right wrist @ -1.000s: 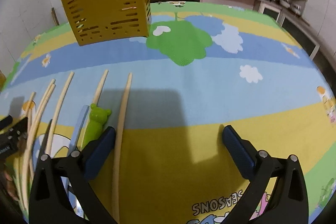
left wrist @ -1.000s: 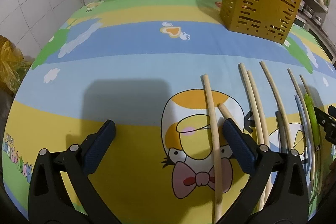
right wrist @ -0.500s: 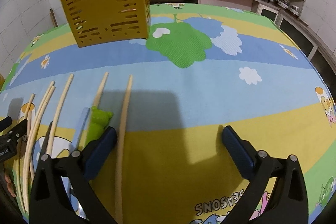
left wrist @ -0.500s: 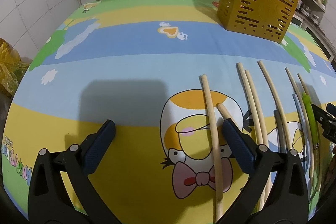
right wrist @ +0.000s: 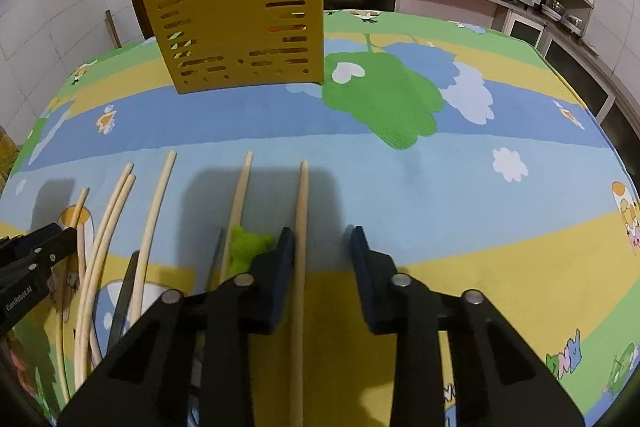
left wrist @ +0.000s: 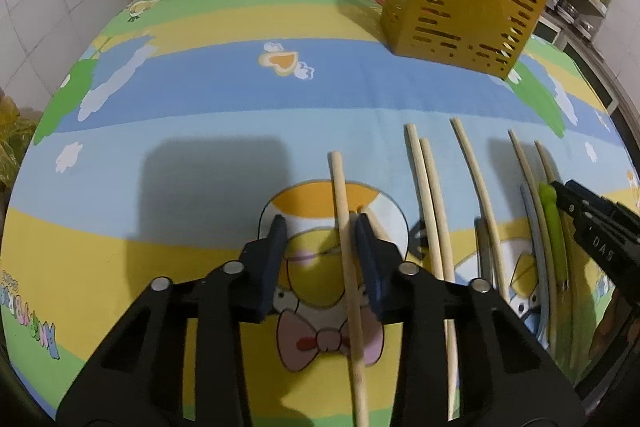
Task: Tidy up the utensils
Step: 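Lift the chopsticks with both tools and carry them over the yellow holder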
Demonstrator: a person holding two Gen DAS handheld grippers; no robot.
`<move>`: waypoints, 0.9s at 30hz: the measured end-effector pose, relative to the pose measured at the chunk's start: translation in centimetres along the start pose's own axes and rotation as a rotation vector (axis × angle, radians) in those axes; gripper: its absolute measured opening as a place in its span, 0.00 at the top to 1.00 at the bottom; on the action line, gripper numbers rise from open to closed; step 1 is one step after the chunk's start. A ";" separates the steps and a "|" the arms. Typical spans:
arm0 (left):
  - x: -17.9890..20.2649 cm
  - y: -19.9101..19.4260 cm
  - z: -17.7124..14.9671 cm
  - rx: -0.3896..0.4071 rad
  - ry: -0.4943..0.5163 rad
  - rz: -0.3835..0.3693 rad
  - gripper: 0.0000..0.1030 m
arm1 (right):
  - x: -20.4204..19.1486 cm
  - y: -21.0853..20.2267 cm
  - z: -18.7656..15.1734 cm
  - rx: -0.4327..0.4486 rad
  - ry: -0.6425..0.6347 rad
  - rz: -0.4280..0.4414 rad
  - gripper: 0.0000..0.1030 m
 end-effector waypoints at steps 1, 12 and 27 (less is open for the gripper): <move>0.0 0.1 0.2 -0.005 -0.006 -0.004 0.78 | -0.2 0.2 0.2 -0.003 -0.009 0.004 0.83; -0.1 -1.3 1.3 0.068 -0.051 -0.026 0.95 | 0.6 -1.4 1.3 0.071 0.050 0.061 0.94; 1.7 -11.2 3.3 0.398 -0.004 -0.065 0.95 | 1.6 -11.6 4.2 0.459 0.061 0.081 0.94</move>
Point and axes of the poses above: each gripper's, at about its wrist camera, not at the fingertips, and y roughly the way its jaws point, x to its right, z to its top, the point moved 6 cm from there along y, roughly the way its jaws point, and after that the axes turned 9 degrees about x, right-handed, at the moved point
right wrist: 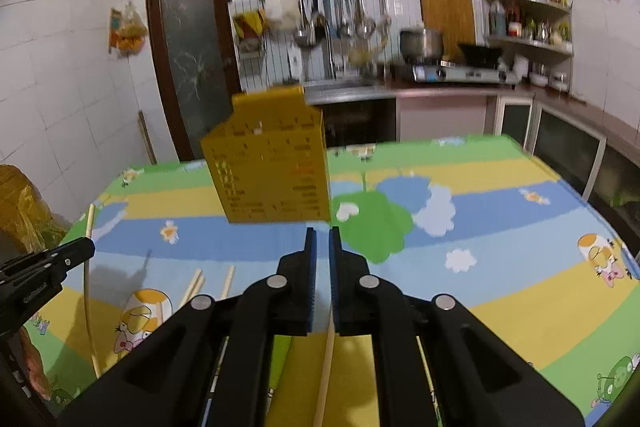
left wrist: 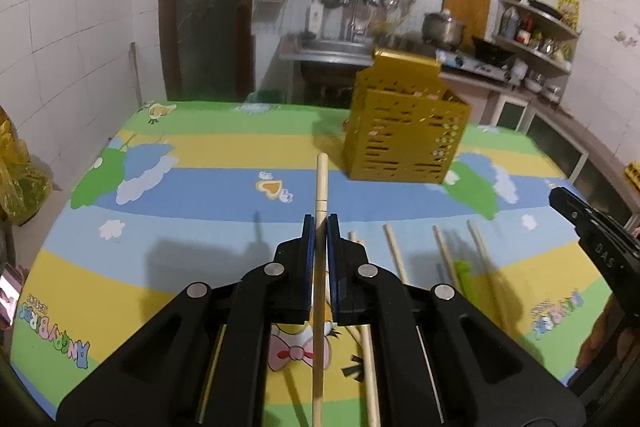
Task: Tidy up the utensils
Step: 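Lift the chopsticks with both tools and carry them over the yellow holder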
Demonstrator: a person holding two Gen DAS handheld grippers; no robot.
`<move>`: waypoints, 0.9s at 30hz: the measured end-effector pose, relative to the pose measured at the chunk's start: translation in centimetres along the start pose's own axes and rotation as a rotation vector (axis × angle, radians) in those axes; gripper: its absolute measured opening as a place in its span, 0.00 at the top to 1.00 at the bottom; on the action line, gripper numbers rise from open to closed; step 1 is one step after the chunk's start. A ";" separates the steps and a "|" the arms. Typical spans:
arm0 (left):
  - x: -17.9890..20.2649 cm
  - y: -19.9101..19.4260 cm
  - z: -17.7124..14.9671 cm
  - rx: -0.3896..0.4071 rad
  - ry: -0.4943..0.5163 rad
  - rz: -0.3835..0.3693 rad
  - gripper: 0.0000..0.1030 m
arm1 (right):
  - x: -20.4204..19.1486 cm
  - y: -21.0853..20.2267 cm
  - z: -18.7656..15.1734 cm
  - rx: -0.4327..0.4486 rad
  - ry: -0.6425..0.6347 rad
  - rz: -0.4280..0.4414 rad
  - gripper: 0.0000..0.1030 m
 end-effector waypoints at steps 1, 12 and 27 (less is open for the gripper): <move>0.1 -0.5 0.1 0.014 -0.001 -0.010 0.95 | -0.1 -0.2 0.0 0.008 -0.005 0.001 0.94; -2.0 5.0 -1.6 -0.149 -0.048 0.031 0.95 | 1.3 5.5 -4.4 -0.297 0.056 -0.004 0.81; -3.5 11.4 -6.2 -0.349 -0.061 0.084 0.95 | 1.5 10.3 -8.4 -0.419 -0.029 -0.110 0.55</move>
Point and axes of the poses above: each gripper's, at about its wrist camera, not at the fingertips, and y roughly the way its jaws point, x to its right, z to its top, the point moved 6 cm from there along y, roughly the way its jaws point, and after that the axes turned 9 degrees about x, right-handed, at the moved point
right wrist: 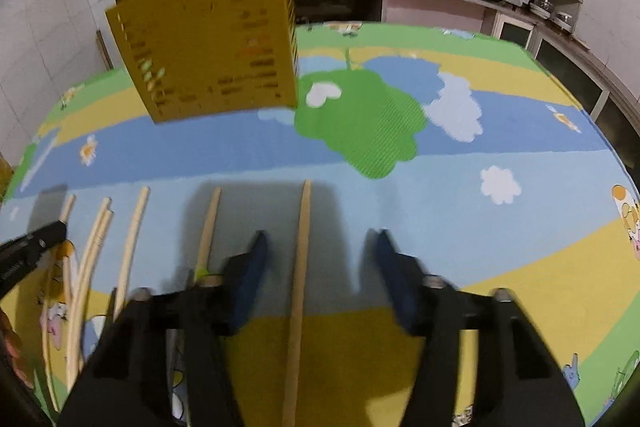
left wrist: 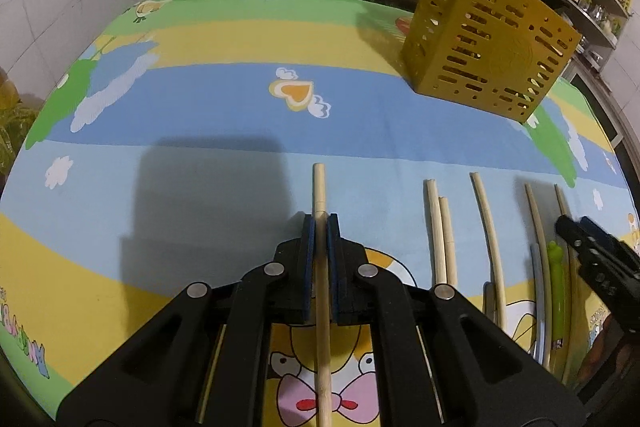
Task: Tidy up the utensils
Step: 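Lift the chopsticks with both tools and carry them over the yellow holder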
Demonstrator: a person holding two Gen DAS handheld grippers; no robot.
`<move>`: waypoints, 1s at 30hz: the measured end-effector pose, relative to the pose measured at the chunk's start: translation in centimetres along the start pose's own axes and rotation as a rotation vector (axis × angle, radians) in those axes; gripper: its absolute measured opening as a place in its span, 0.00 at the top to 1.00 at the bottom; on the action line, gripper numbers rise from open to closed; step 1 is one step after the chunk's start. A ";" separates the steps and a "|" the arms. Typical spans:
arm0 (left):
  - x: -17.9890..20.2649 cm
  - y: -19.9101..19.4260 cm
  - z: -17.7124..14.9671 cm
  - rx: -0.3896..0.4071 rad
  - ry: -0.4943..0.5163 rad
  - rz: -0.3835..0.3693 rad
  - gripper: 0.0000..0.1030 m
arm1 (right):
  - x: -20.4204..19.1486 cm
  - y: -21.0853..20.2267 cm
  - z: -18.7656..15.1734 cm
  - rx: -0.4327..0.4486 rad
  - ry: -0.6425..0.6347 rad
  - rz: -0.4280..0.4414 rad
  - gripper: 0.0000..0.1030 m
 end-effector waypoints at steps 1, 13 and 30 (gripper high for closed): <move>0.0 0.0 0.0 0.001 0.001 -0.001 0.95 | -0.2 0.0 0.1 0.014 -0.011 -0.005 0.64; 0.6 -5.2 2.5 0.175 -0.003 -0.023 0.96 | 0.1 -4.4 2.4 0.139 0.080 0.094 0.94; 1.4 -16.3 2.8 0.512 0.020 -0.011 0.95 | 0.8 -14.7 3.4 0.513 0.070 0.110 0.94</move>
Point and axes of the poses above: each gripper's, at about its wrist camera, not at the fingertips, and y roughly the way its jaws point, x to its right, z to its top, the point moved 6 cm from there along y, roughly the way its jaws point, and after that the axes turned 9 degrees about x, right-handed, at the moved point
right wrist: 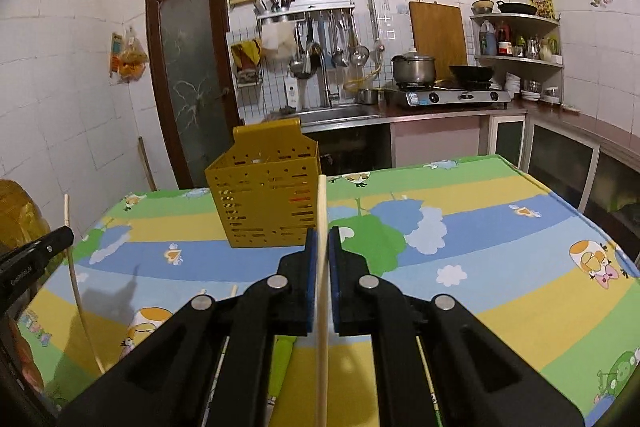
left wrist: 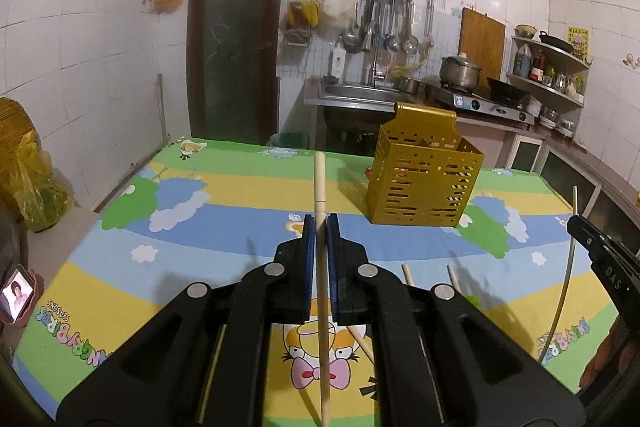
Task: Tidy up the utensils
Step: 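Lift the chopsticks with both tools and carry them over the yellow holder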
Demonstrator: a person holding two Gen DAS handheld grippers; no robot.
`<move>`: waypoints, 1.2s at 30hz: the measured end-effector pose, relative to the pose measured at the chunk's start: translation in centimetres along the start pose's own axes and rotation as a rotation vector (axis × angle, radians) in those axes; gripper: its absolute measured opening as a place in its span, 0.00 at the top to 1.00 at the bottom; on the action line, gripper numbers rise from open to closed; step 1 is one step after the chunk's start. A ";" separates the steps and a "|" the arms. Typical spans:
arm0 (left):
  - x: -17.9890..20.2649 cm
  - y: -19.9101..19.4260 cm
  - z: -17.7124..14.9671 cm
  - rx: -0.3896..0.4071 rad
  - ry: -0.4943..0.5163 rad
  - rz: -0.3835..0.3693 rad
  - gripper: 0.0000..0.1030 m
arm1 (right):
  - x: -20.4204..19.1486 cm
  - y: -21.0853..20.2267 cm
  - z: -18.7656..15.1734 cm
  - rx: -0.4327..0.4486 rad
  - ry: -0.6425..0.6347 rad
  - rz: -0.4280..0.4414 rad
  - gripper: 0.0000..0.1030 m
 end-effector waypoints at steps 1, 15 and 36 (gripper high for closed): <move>-0.1 -0.3 0.2 0.005 -0.002 -0.005 0.96 | 0.2 -0.3 0.5 0.017 0.009 0.004 0.94; 5.8 2.4 13.3 0.189 0.012 -0.098 0.96 | 0.3 3.8 13.5 0.229 0.048 0.038 0.94; 10.7 22.6 13.1 0.133 -0.002 -0.084 0.96 | -2.6 22.5 14.9 0.297 0.006 0.061 0.94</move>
Point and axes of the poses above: each gripper's, at about its wrist camera, not at the fingertips, and y roughly the way its jaws point, x to its right, z to its top, the point moved 6 cm from there along y, roughly the way its jaws point, and after that the axes turned 9 degrees about x, right-handed, at the moved point
